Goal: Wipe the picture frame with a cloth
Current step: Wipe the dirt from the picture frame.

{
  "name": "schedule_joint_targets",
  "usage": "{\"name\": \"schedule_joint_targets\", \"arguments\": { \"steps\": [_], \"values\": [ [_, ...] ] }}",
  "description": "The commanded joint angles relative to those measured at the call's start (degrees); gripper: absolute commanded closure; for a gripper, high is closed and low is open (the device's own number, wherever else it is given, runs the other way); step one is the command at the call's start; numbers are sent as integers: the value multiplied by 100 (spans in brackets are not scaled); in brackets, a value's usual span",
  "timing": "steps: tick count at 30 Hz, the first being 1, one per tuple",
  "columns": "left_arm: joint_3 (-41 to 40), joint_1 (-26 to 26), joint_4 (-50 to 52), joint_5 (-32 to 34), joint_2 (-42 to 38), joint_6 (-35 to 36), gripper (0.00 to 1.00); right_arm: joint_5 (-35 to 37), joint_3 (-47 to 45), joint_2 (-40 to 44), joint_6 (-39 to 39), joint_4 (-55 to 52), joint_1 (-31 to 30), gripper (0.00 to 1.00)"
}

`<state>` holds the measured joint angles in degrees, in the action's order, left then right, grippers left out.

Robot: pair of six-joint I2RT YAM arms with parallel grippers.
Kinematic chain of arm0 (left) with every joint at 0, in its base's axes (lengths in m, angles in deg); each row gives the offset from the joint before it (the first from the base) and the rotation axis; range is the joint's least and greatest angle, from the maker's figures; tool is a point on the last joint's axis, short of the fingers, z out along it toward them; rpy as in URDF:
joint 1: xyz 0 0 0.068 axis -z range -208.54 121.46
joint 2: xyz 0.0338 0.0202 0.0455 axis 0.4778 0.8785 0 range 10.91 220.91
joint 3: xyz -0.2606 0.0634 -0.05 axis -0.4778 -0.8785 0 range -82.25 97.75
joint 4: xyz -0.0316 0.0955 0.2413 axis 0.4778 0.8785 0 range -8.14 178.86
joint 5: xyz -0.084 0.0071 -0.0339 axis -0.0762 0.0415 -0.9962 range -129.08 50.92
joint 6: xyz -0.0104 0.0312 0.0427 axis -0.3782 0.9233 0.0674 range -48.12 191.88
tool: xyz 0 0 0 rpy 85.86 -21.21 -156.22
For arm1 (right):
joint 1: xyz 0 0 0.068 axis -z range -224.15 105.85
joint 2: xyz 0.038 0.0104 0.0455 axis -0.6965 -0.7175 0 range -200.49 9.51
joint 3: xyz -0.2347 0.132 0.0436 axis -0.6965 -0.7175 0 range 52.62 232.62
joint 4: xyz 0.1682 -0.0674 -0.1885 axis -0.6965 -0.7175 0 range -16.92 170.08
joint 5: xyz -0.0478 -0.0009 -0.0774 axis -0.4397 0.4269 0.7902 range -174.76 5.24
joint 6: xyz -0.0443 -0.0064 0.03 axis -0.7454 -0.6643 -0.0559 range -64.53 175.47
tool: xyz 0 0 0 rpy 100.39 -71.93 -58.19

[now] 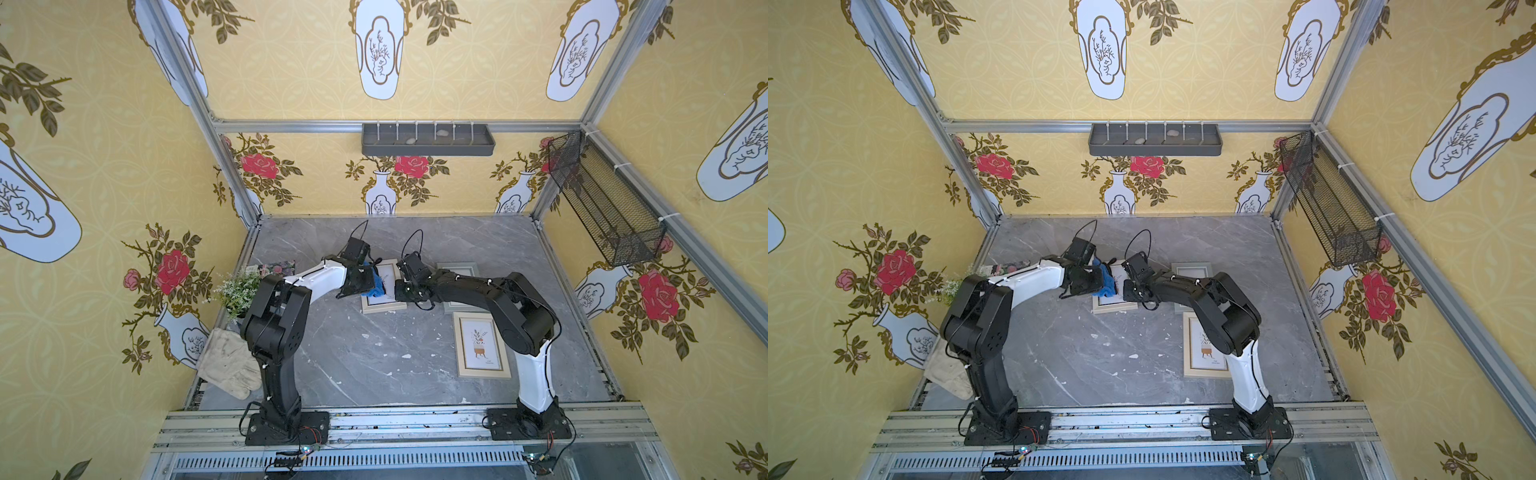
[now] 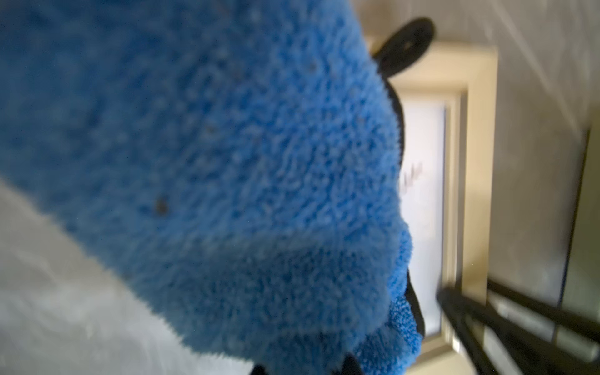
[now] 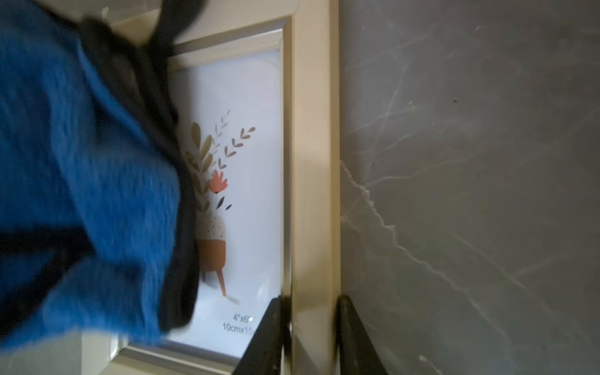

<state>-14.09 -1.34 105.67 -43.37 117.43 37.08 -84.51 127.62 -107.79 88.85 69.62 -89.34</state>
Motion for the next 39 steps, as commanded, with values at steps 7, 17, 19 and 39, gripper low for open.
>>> {"name": "schedule_joint_targets", "arguments": {
  "steps": [7,17,19,39],
  "values": [
    [-705,163,-19,-12,-240,-258,100,175,10,-132,56,-618,6,82],
    [598,112,-1001,-1073,867,-324,100,188,62,-144,170,-596,-117,83],
    [796,63,-942,-940,1037,-324,100,194,85,-158,181,-602,-147,83],
    [-717,733,-243,-357,-141,-955,100,253,17,-113,142,-609,-93,83]
  ]
}}
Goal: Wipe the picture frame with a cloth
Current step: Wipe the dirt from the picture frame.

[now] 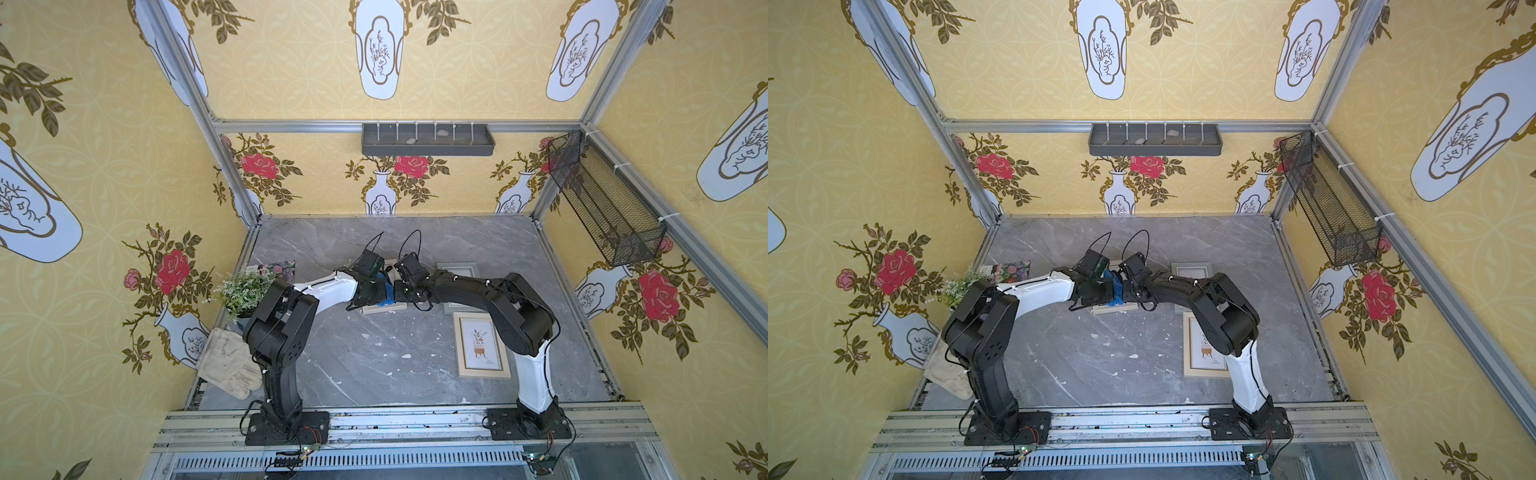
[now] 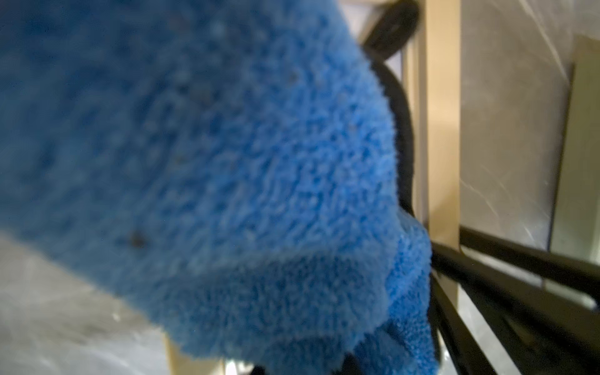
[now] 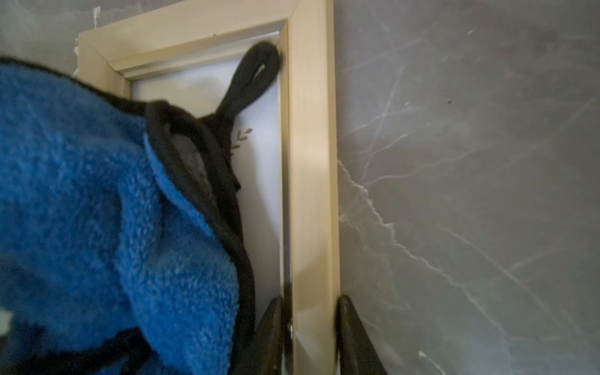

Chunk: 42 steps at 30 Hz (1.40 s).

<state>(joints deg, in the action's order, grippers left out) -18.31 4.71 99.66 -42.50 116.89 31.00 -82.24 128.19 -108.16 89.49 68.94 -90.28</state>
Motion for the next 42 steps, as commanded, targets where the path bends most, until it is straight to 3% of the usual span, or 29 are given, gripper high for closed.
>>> {"name": "schedule_joint_targets", "arguments": {
  "steps": [1,5,15,21,24,26,33,37,42],
  "values": [
    [-421,194,198,-605,-163,-441,100,28,-42,-79,84,-539,9,83],
    [-557,322,-193,-970,-166,-653,100,19,-7,-130,88,-532,2,83],
    [-1351,-258,680,96,-982,-374,100,97,-112,-59,82,-550,46,83],
    [-865,113,481,-197,-634,-411,100,66,-79,-108,83,-539,35,83],
    [-723,132,125,-624,-383,-569,100,58,-21,-116,83,-564,35,83],
    [-698,107,219,-547,-371,-541,100,71,-17,-101,85,-574,37,83],
    [-1576,-554,448,-251,-1183,-241,100,48,-68,-136,36,-542,53,83],
    [-1591,-443,433,-255,-1253,-282,100,21,-10,-176,28,-539,60,83],
    [-875,87,446,-281,-758,-490,100,18,46,-203,56,-539,42,83]
  ]
}}
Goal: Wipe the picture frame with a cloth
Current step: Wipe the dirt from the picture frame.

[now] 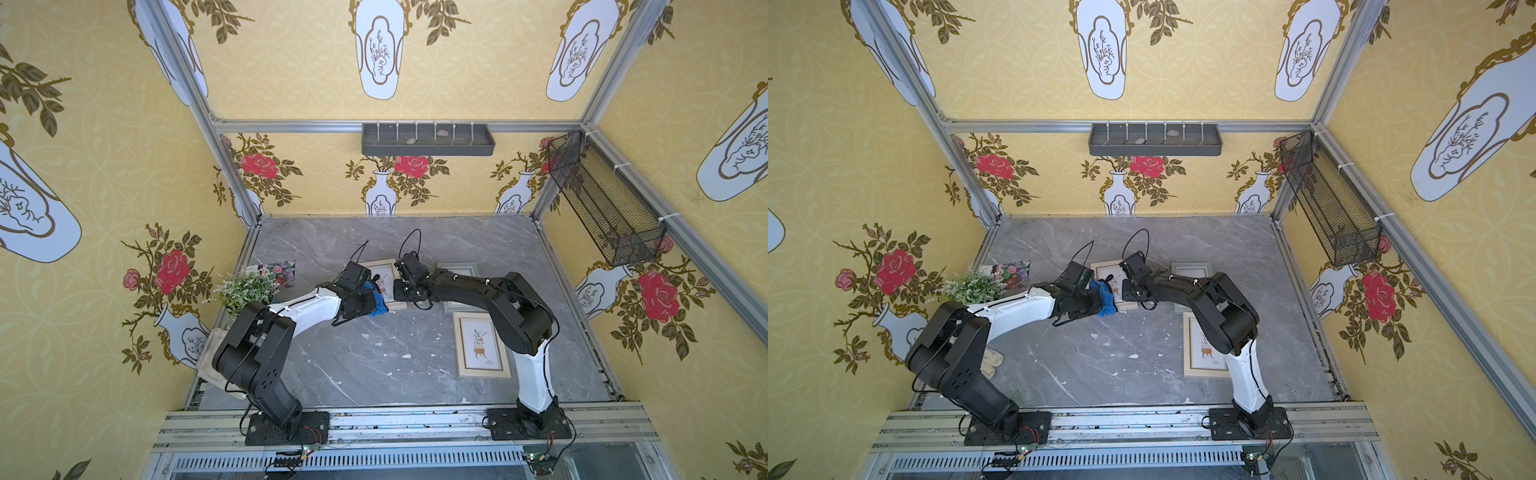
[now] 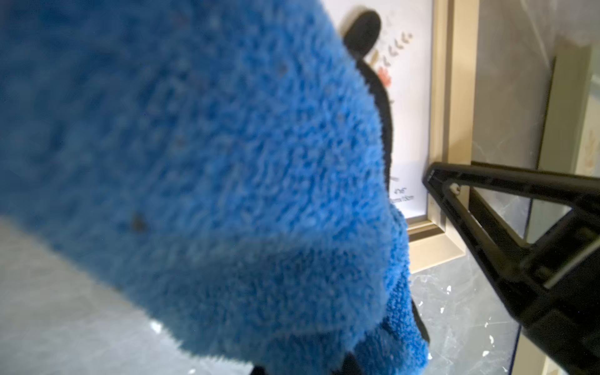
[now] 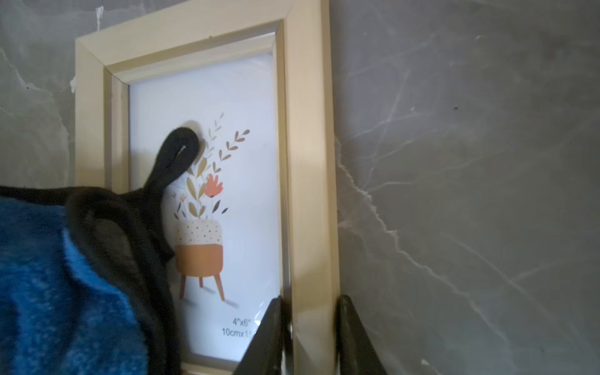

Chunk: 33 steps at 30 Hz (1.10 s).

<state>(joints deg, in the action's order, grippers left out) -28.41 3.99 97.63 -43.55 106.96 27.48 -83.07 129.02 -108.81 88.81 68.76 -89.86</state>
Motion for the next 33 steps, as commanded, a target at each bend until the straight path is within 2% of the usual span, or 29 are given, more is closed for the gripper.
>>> {"name": "schedule_joint_targets", "arguments": {
  "steps": [1,4,11,15,20,23,26,30,33],
  "values": [
    [168,174,523,-304,305,-199,100,97,-33,-137,128,-523,-5,83],
    [204,112,569,-227,359,-182,100,101,-32,-138,135,-546,-5,83],
    [-639,-603,679,7,-371,127,100,109,-48,-141,120,-530,-3,83],
    [-616,-528,473,-265,-291,44,100,108,-43,-147,122,-534,-5,83],
    [35,-86,319,-393,284,-154,100,112,-46,-122,143,-564,-24,83],
    [263,-37,324,-415,430,-137,100,111,-54,-123,152,-558,-42,83],
    [236,-151,569,-160,289,17,100,124,-80,-119,146,-549,-56,83],
    [-207,-511,568,-40,-184,203,100,105,-108,-124,149,-504,-50,83],
    [-244,-530,501,-11,-423,403,100,78,-99,-131,136,-466,-60,83]
  ]
}}
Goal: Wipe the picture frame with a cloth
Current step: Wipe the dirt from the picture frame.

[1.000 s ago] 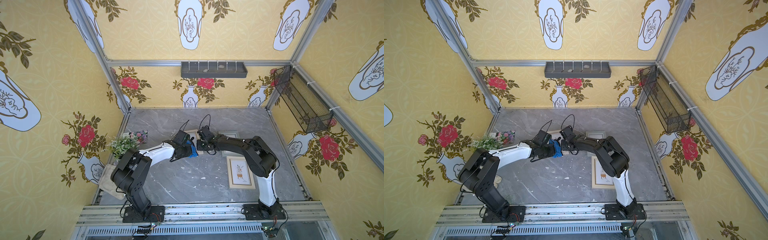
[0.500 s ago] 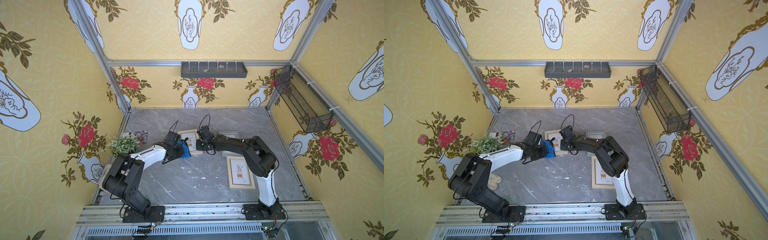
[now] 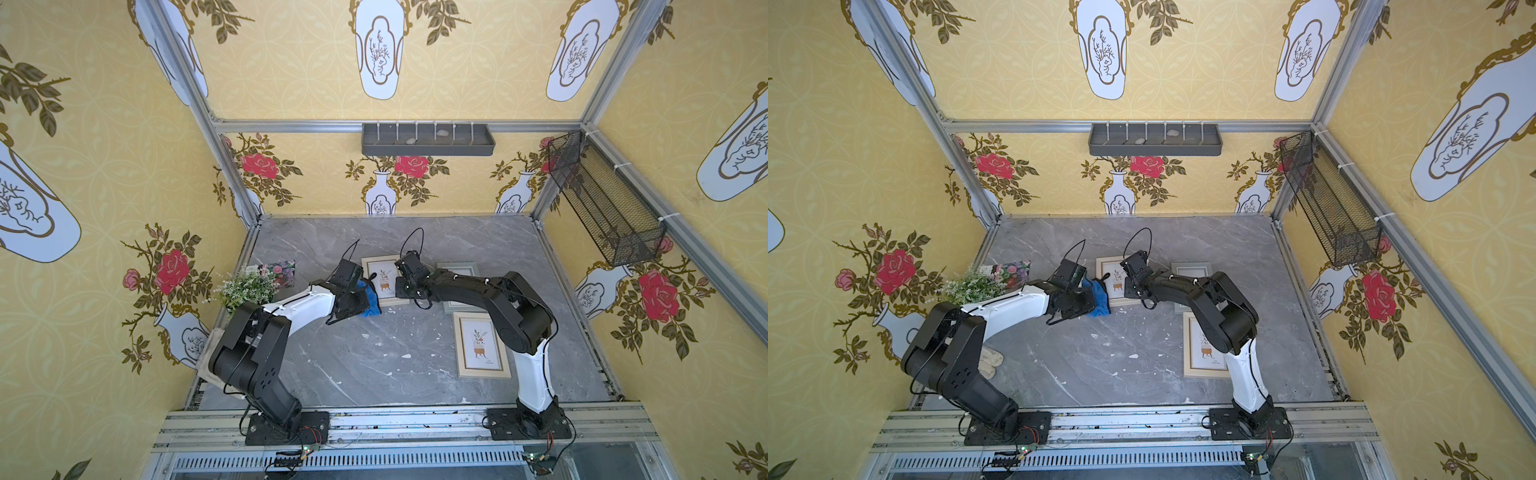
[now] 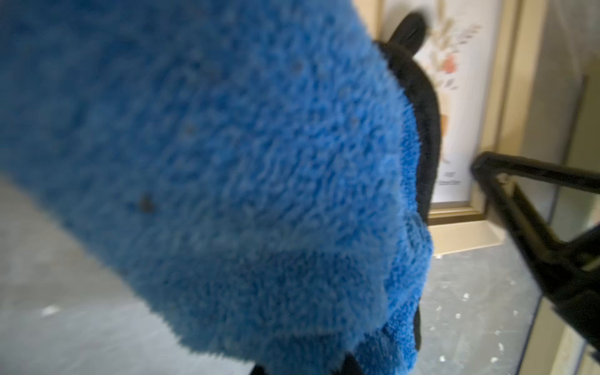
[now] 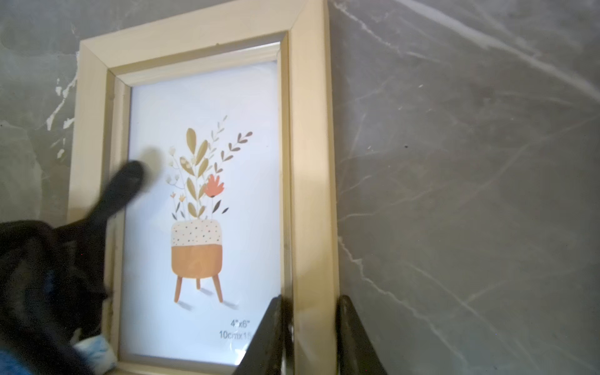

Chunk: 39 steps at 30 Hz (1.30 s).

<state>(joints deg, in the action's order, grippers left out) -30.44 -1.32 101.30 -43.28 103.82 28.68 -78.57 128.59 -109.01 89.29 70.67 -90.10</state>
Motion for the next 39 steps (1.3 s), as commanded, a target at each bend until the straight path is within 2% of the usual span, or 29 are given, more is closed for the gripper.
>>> {"name": "schedule_joint_targets", "arguments": {
  "steps": [1,8,13,19,25,29,33,35,39],
  "values": [
    [-19,17,49,-83,-168,320,100,-393,-55,-118,89,-644,-44,83],
    [577,241,-447,-316,-118,347,100,-435,74,-167,98,-659,-223,85],
    [1182,266,-325,-357,597,365,100,-410,60,-160,136,-650,-325,85],
    [1070,140,-297,-253,1053,326,100,-347,-28,-56,154,-655,-314,85],
    [313,-449,-192,166,577,586,100,-311,-131,12,166,-651,-247,85],
    [163,-680,103,520,138,776,100,-275,-155,43,138,-676,-216,85],
    [368,-710,350,759,-202,796,100,-268,-142,56,140,-681,-208,85],
    [535,-679,333,617,-279,770,100,-267,-114,47,133,-695,-204,85],
    [1101,-262,203,337,-63,813,100,-294,-64,10,127,-709,-223,85]
  ]
}}
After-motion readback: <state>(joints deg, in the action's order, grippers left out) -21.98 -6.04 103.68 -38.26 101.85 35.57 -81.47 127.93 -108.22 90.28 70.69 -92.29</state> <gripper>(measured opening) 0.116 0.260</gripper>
